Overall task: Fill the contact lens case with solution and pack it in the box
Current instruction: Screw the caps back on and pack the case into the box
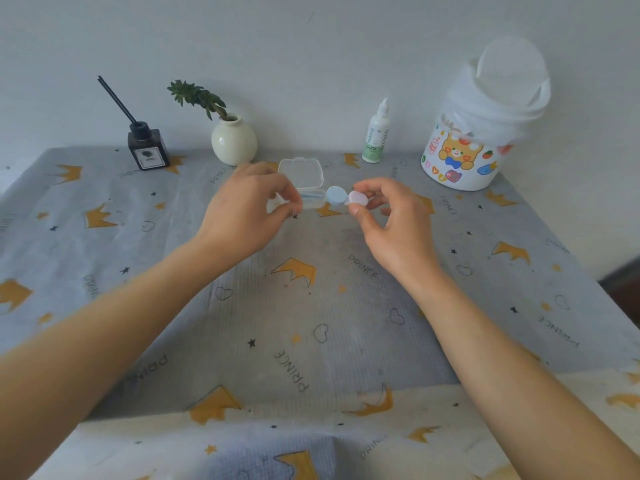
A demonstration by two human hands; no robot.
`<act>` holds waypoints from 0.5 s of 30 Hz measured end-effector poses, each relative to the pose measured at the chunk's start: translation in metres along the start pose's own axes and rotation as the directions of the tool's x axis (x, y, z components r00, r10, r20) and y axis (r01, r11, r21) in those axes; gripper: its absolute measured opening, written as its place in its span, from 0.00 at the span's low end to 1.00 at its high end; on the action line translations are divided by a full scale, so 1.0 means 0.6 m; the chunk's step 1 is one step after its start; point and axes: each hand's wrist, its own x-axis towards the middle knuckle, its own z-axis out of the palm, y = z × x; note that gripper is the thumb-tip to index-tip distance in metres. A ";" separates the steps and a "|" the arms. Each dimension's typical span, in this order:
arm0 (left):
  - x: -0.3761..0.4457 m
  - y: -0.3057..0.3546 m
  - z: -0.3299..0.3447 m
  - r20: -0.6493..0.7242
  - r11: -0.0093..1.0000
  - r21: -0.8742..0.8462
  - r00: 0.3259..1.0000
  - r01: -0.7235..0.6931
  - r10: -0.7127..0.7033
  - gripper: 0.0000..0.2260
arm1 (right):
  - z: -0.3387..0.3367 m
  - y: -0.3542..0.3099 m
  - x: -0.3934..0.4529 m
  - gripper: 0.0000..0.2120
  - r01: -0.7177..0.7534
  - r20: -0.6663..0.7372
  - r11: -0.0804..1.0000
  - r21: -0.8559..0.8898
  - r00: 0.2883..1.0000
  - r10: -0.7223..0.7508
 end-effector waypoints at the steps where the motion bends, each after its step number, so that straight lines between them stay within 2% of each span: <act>1: -0.009 0.003 -0.002 0.007 1.000 -0.007 1.000 -0.004 0.004 0.01 | 0.000 -0.002 0.000 0.09 -0.012 0.000 1.000 0.019 1.000 0.012; 10: -0.044 0.006 0.003 0.035 0.999 -0.025 0.999 -0.027 0.028 0.03 | 0.001 -0.020 -0.008 0.09 -0.065 0.034 0.959 0.274 0.998 0.058; 15: -0.046 0.004 0.005 0.070 0.999 -0.036 0.997 -0.038 0.040 0.03 | 0.011 -0.022 -0.015 0.14 -0.051 0.132 0.949 0.312 0.991 0.010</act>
